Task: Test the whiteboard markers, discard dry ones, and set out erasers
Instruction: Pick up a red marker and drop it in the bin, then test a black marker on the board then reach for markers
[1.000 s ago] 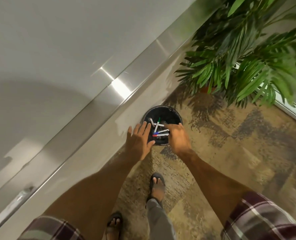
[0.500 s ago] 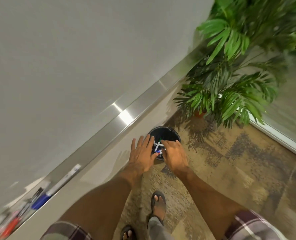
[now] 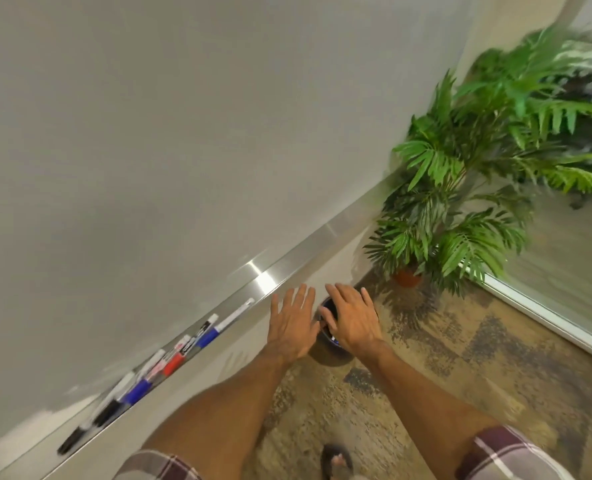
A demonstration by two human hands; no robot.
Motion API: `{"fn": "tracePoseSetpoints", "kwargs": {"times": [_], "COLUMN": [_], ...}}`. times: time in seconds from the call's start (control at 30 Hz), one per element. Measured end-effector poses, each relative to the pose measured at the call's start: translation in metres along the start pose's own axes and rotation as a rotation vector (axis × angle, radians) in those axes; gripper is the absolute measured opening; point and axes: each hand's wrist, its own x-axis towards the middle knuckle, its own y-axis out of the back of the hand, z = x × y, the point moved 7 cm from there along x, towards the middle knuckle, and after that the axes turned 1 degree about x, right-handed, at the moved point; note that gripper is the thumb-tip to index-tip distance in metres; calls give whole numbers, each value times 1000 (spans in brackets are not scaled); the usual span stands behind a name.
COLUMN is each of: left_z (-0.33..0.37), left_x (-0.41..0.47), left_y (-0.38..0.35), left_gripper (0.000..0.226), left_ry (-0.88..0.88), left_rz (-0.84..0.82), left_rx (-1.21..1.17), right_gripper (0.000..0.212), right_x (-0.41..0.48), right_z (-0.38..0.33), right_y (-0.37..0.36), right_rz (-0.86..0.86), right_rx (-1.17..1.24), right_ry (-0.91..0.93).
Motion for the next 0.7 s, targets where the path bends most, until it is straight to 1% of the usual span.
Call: {"fn": "tracePoseSetpoints", "kwargs": {"times": [0.07,0.17,0.3,0.4,0.57,0.7], "left_z": [-12,-32,-57,-73,-100,-124], "left_x": [-19,-44,-75,-102,-163,-224], "left_y": [7,13,15,22,20,13], "left_gripper": [72,75,77,80,95,95], "left_ry": [32,103,236,351,507,654], "left_rz": [24,61,53,87,143,156], "left_rx": [20,40,10,-3,-2,-11], "right_gripper": [68,65,66,67,73,82], "right_x": [-6,-15,-18,-20,-34,-58], "right_z": [-16,-35,-59,-81,-126,-174], "right_y": [5,12,13,13,9,4], "right_rz": [-9,-21,-69,-87,-106,-110], "right_rx": [-2,8,-20,-33,-13,18], "right_ry": [27,58,145,242,425,568]}}
